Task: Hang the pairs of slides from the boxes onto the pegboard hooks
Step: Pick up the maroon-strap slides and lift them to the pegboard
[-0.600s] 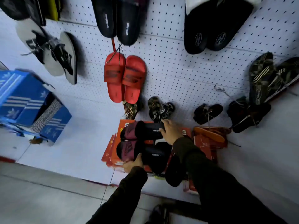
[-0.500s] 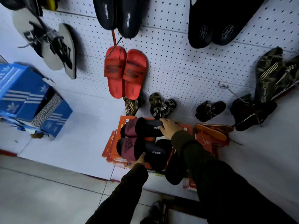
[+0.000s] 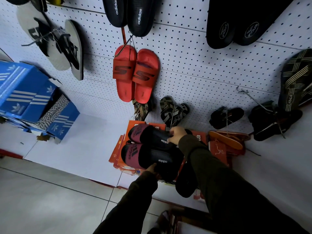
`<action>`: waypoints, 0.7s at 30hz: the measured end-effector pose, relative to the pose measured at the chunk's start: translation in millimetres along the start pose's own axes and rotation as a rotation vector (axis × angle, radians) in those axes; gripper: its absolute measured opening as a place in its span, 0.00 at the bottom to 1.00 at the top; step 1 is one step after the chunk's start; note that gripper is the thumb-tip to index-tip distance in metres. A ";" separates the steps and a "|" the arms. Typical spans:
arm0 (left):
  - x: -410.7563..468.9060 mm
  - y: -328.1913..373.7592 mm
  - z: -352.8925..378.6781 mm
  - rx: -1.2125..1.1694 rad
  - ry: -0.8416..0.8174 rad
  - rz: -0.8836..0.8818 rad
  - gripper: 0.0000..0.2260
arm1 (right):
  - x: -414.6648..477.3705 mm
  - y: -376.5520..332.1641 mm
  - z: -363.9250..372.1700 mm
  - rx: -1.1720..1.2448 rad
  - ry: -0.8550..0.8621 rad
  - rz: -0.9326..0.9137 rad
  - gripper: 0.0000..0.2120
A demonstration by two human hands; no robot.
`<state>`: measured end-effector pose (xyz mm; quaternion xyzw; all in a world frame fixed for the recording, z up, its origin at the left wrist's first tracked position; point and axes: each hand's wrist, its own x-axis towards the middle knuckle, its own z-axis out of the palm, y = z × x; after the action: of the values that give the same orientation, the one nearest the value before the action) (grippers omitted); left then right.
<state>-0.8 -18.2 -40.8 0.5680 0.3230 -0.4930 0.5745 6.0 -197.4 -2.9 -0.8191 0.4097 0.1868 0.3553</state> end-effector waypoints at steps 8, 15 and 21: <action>-5.8 18.1 -49.4 -0.179 0.162 0.098 0.20 | -37.5 -1.2 7.3 0.379 -0.231 0.149 0.15; -37.2 64.8 -72.4 -0.228 0.095 0.373 0.21 | -80.7 -21.9 13.2 0.714 -0.166 0.100 0.19; -84.8 112.6 -72.9 -0.203 -0.054 0.653 0.20 | -106.2 -59.0 -1.6 0.912 0.025 -0.033 0.27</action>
<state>92.2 54.8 65.2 0.5680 0.1563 -0.2634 0.7639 -9.7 -117.1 86.9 -0.5876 0.4414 -0.0281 0.6776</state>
